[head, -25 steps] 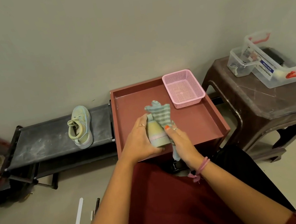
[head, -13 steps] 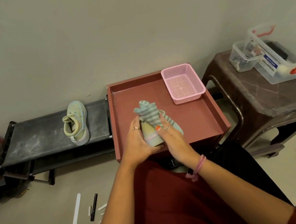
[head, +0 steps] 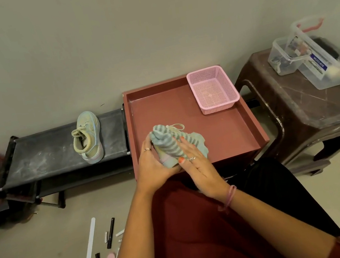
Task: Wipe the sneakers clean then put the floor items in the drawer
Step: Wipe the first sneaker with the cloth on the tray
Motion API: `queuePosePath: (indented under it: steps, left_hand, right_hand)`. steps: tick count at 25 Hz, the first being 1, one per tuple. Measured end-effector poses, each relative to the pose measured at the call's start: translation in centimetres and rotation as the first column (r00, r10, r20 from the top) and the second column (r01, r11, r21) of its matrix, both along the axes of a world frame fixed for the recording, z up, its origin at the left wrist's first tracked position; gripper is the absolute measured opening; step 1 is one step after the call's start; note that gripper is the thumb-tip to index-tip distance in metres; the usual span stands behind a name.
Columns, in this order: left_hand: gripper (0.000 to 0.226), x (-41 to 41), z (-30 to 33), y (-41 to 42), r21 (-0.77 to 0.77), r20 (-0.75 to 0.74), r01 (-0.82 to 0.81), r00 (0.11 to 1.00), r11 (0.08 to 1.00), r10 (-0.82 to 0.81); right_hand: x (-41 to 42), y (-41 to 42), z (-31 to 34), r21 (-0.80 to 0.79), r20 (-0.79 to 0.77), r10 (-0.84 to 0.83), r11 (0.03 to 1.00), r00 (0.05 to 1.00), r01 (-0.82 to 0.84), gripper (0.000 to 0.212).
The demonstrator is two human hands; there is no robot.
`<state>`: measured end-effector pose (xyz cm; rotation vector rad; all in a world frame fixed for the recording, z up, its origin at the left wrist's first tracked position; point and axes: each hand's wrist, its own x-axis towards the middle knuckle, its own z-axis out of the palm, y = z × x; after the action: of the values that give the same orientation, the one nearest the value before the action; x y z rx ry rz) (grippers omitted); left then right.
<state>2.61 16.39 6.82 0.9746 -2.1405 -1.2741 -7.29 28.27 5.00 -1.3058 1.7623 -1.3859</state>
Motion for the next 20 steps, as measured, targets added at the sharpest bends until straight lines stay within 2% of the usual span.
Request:
queuePosePath:
  steps: [1, 3, 6, 9, 14, 17, 20]
  left_hand:
    - [0.102, 0.1, -0.2, -0.1, -0.006, 0.009, 0.001, 1.000, 1.000, -0.001]
    - [0.103, 0.2, -0.6, -0.2, -0.009, 0.011, -0.013, 1.000, 1.000, 0.013]
    - [0.105, -0.1, -0.7, -0.1, -0.024, 0.013, -0.024, 1.000, 0.999, 0.024]
    - [0.103, -0.5, -0.6, -0.5, -0.015, -0.009, -0.030, 1.000, 0.999, 0.030]
    - [0.096, -0.5, -0.4, -1.0, 0.023, -0.041, -0.027, 0.999, 0.999, 0.028]
    - [0.101, 0.4, -1.2, -1.2, 0.012, -0.004, -0.021, 1.000, 1.000, 0.021]
    - [0.108, 0.9, -1.6, -1.2, 0.019, 0.032, -0.016, 0.999, 1.000, 0.016]
  right_hand:
    - [-0.9, 0.3, -0.9, 0.000, 0.030, -0.027, 1.000, 0.999, 0.027, 0.045]
    - [-3.5, -0.1, -2.9, 0.111, 0.208, -0.162, 0.984, 0.965, 0.141, 0.047]
    - [-5.6, -1.0, -3.1, 0.240, 0.334, -0.242, 0.957, 0.911, 0.166, 0.034]
    - [-2.7, -0.6, -0.7, 0.155, 0.333, -0.154, 0.982, 0.930, 0.107, 0.046]
    - [0.4, 0.4, 1.1, 0.018, 0.059, -0.041, 0.999, 0.997, 0.040, 0.047]
    - [-2.3, -0.7, -2.3, 0.083, 0.153, -0.159, 0.986, 0.975, 0.148, 0.048]
    - [-6.0, -2.2, -4.4, 0.284, 0.151, -0.259, 0.936, 0.954, 0.209, 0.062]
